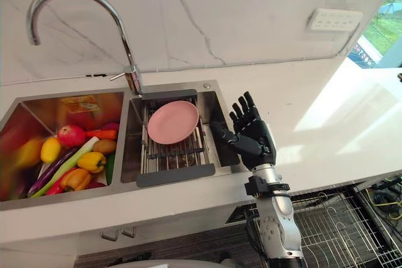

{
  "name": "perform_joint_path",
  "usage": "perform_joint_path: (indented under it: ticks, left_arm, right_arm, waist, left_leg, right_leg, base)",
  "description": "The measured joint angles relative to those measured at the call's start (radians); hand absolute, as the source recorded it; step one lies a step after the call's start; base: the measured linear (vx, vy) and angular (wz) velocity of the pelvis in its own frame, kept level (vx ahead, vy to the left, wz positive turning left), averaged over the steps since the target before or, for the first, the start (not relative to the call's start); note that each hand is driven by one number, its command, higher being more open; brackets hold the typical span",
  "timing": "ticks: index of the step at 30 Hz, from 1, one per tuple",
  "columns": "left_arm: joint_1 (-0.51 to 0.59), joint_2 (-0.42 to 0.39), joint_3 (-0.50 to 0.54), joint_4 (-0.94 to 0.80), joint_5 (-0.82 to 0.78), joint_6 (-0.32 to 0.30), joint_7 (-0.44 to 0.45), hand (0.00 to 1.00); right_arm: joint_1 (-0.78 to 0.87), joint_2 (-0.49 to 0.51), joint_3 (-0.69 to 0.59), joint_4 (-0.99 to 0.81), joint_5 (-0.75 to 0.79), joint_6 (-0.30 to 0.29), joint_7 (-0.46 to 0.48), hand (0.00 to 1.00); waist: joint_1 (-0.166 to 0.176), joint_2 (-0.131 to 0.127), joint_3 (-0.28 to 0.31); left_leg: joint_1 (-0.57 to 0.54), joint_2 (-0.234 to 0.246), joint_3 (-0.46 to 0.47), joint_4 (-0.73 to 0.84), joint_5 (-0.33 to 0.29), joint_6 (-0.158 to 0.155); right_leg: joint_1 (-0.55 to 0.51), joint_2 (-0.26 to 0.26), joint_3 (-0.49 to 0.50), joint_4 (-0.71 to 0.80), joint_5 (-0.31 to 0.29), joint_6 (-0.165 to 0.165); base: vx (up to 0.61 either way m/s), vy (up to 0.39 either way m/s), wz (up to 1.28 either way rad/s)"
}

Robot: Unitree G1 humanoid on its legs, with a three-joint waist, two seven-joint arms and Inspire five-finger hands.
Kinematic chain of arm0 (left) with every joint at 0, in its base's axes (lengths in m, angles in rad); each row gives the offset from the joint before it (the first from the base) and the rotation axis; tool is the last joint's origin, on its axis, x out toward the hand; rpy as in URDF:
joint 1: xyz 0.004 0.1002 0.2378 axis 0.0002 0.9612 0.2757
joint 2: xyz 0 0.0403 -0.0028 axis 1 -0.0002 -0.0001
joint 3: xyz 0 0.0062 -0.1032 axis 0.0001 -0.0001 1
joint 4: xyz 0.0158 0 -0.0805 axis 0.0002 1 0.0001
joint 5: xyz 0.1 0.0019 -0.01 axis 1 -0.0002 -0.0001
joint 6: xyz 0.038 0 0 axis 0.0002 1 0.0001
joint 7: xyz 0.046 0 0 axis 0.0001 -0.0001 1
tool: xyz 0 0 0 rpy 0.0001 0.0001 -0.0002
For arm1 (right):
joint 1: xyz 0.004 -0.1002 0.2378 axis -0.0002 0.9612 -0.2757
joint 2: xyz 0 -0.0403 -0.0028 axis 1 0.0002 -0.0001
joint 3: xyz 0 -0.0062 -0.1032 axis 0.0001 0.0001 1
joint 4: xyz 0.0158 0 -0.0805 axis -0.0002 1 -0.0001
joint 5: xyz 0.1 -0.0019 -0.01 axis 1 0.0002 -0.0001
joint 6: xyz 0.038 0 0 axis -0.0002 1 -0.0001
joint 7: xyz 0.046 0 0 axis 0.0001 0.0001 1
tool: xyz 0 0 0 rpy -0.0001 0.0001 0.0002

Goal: Walk over to the sink, pick up the cup, carry it to the dishwasher, place the cup inside the dishwasher, then close the dishwasher door

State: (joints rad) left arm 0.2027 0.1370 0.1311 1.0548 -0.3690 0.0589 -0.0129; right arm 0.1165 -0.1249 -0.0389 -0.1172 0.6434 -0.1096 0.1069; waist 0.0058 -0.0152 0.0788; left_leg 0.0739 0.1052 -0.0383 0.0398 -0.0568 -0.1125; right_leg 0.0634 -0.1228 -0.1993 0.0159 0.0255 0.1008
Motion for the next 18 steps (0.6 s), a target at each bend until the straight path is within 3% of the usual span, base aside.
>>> perform_joint_path:
  ticks: [2,6,12,18]
  left_arm:
    - [0.01,-0.003,0.003,0.001,-0.066,0.011,0.0,1.0]
    - [0.027,-0.013,0.025,-0.005,-0.124,0.027,0.006,1.0]
    - [0.002,0.001,0.012,-0.006,-0.06,0.058,0.006,1.0]
    - [-0.01,0.012,-0.009,-0.012,-0.06,0.082,-0.003,1.0]
  right_arm:
    - [0.0,-0.019,-0.046,0.018,-0.047,0.0,-0.081,1.0]
    - [-0.041,-0.058,-0.083,0.043,-0.289,0.011,-0.208,1.0]
    - [-0.078,-0.153,-0.065,0.043,-0.566,0.044,-0.184,1.0]
    - [-0.124,-0.199,-0.02,0.113,-0.685,0.088,-0.124,1.0]
  waist:
    - [-0.01,-0.002,0.002]
    - [0.006,-0.001,0.003]
    - [-0.008,0.002,0.003]
    - [-0.008,0.005,0.006]
  left_leg:
    - [-0.009,0.034,0.13,0.008,0.006,-0.014]
    - [0.006,0.014,0.144,-0.035,0.058,-0.008]
    - [0.016,0.01,0.16,-0.064,0.075,0.007]
    - [0.013,0.009,0.158,-0.073,0.077,0.007]
  right_leg:
    - [0.014,-0.024,-0.061,0.042,-0.034,0.009]
    - [0.012,-0.05,-0.08,0.053,-0.045,0.023]
    - [0.013,-0.051,-0.073,0.033,-0.031,0.027]
    - [0.013,-0.051,-0.081,0.021,-0.029,0.03]
  base:
    - [-0.11,-0.004,0.98]
    - [-0.04,0.019,0.28]
    - [0.03,0.002,-0.07]
    - [0.03,-0.003,0.01]
